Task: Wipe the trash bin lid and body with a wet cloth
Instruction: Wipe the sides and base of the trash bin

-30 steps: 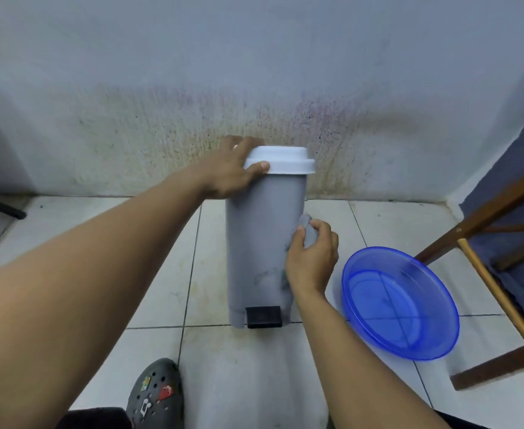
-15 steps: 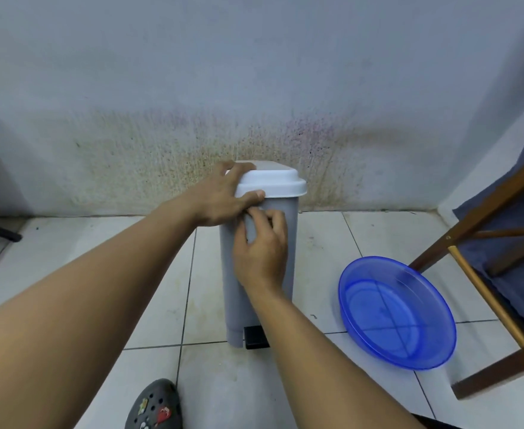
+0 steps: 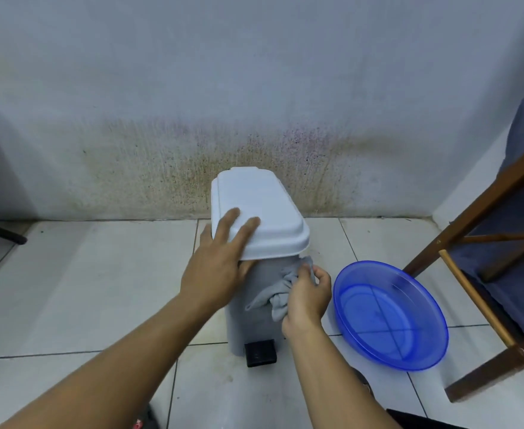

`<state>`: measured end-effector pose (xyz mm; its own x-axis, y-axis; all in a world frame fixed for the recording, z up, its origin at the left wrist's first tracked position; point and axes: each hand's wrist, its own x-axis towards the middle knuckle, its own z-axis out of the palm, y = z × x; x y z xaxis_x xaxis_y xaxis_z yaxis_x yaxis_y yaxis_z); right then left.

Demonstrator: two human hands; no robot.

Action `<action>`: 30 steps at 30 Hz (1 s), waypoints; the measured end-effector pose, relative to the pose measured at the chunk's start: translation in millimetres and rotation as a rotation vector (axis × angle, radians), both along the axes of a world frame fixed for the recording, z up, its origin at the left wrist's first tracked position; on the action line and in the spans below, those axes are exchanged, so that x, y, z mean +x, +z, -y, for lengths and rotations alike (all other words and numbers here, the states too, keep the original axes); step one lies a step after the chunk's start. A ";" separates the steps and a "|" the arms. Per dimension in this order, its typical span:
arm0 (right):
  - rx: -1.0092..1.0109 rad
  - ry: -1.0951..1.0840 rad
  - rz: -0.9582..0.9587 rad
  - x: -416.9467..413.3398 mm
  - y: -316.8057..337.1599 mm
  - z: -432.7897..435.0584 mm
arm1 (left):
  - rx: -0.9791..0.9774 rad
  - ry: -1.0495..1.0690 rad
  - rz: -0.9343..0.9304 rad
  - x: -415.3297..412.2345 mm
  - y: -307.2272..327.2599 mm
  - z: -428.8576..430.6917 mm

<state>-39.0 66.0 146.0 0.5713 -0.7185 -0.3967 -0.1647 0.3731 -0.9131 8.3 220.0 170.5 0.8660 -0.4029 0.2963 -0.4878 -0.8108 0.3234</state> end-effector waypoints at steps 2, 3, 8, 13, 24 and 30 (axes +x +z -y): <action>0.053 0.027 -0.016 -4.7 -6.4 4.1 | 0.048 -0.001 0.007 -17.1 -14.5 0.2; 0.080 0.036 -0.010 -7.3 -7.6 6.9 | 0.077 -0.006 0.008 -23.9 -21.8 -0.3; 0.146 0.085 0.054 -16.3 -9.8 18.6 | 0.243 0.020 0.034 -39.9 -40.2 -4.0; 0.182 0.138 0.052 -21.5 -15.5 22.3 | 0.283 -0.197 0.185 -18.2 -30.9 -26.3; 0.169 0.154 0.029 -23.2 -13.6 16.5 | 0.422 -0.264 0.011 8.6 -3.6 -30.1; 0.090 0.078 0.007 8.6 -9.4 55.8 | 0.349 -0.183 0.023 -39.9 -0.1 25.6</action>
